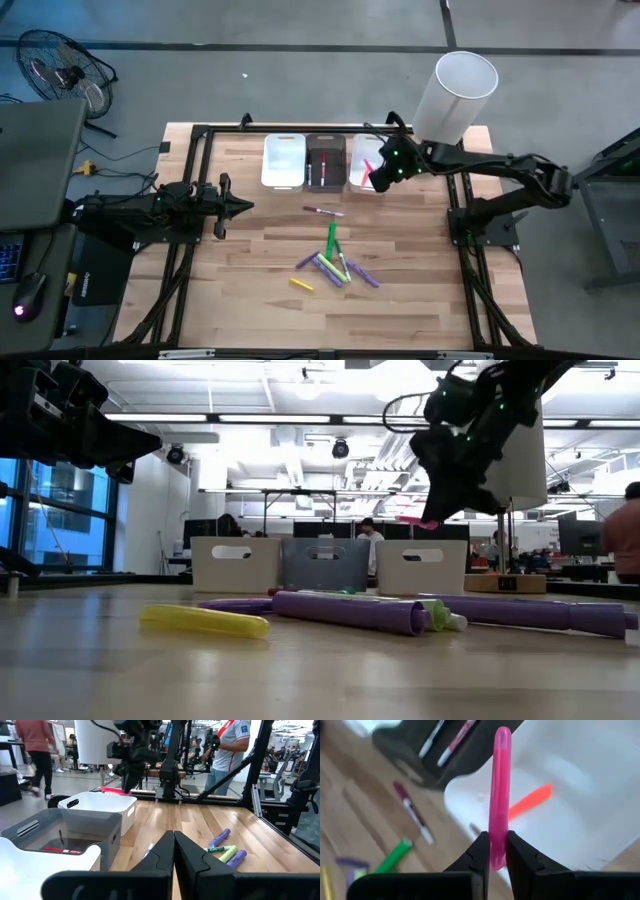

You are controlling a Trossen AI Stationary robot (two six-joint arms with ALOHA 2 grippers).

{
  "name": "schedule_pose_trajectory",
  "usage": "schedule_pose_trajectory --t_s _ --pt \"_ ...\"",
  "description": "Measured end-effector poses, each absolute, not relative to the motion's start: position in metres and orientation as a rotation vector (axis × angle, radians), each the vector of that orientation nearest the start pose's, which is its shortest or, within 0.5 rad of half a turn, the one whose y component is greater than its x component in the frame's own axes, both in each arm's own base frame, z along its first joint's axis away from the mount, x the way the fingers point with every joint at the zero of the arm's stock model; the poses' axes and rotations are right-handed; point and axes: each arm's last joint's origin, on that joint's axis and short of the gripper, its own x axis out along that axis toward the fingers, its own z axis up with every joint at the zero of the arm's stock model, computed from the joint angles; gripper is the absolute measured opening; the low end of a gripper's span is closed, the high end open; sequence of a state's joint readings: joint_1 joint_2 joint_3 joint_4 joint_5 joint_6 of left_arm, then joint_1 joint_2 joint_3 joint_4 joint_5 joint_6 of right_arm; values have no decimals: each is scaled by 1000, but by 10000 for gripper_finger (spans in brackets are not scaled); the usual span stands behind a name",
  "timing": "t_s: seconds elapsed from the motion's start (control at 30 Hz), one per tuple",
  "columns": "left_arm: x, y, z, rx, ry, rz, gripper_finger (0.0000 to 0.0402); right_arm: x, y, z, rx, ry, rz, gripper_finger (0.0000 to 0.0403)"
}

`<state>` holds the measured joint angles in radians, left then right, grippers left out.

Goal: Pick & Place Markers
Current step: Put the pink pen into the right white bin

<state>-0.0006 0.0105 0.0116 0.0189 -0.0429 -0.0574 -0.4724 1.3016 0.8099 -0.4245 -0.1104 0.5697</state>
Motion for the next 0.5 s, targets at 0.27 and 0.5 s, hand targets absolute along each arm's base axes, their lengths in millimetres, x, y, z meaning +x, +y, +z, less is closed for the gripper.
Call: schedule_pose_trajectory --t_s 0.27,0.5 --pt "98 1 168 -58 -21 42 1 231 -131 212 897 711 -665 42" --pt "98 1 168 -58 -21 42 1 231 -131 211 973 690 -735 80"
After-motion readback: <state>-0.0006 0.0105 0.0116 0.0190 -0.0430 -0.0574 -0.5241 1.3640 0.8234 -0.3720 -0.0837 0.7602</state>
